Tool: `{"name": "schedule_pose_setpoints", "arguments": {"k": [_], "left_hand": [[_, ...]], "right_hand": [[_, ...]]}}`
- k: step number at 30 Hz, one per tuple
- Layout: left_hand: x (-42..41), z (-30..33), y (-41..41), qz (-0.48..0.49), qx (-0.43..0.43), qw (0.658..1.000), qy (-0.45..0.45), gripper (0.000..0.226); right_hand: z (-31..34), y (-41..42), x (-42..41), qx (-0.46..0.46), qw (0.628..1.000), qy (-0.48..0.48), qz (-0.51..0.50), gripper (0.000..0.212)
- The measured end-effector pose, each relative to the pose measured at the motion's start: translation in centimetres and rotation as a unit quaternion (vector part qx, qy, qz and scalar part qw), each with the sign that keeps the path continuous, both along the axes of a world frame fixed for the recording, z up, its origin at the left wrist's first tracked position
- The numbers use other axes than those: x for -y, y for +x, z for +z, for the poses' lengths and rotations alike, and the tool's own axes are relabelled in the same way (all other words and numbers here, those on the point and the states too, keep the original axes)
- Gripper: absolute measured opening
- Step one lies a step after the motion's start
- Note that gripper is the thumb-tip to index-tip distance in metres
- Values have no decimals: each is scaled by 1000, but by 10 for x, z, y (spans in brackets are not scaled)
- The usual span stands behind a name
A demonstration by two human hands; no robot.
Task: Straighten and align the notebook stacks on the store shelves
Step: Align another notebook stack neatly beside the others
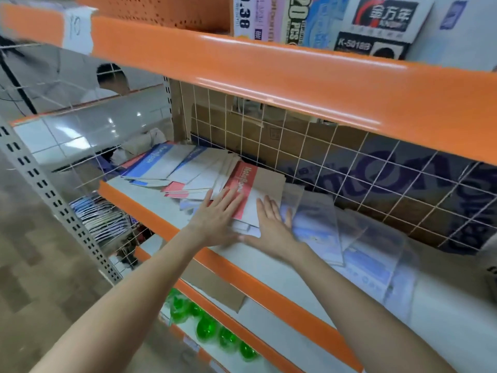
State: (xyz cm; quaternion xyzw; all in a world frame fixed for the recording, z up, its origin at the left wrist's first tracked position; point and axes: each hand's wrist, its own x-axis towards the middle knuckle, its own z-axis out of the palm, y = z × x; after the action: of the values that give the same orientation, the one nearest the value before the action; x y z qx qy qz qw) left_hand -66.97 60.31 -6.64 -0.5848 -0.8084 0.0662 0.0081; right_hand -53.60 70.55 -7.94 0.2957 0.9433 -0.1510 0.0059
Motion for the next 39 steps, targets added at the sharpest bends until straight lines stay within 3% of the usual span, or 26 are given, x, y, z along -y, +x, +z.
{"name": "schedule_pose_setpoints", "arguments": {"k": [4, 9, 16, 22, 27, 30, 35, 39], "left_hand": [[3, -13, -2, -17, 8, 1000, 15, 93], [23, -17, 8, -48, -14, 998, 35, 66], [58, -13, 40, -133, -38, 988, 73, 57], [63, -1, 94, -208, -9, 972, 105, 58], [50, 20, 162, -274, 6, 952, 136, 69], [42, 30, 213, -308, 7, 939, 155, 62], [28, 35, 314, -369, -6, 913, 176, 73], [20, 33, 420, -415, 10, 890, 191, 60]], "right_hand": [[-5, 1, 14, 35, 997, 55, -42, 94], [-4, 10, 45, 22, 992, 71, -102, 64], [-5, 56, 102, -1, 984, 112, -141, 79], [4, 119, 133, -14, 967, 132, -218, 78], [21, 189, 141, -47, 938, 167, -301, 81], [27, 241, 144, -47, 922, 178, -340, 89], [29, 341, 151, -57, 887, 205, -411, 74], [29, 445, 159, -43, 864, 194, -462, 70]]}}
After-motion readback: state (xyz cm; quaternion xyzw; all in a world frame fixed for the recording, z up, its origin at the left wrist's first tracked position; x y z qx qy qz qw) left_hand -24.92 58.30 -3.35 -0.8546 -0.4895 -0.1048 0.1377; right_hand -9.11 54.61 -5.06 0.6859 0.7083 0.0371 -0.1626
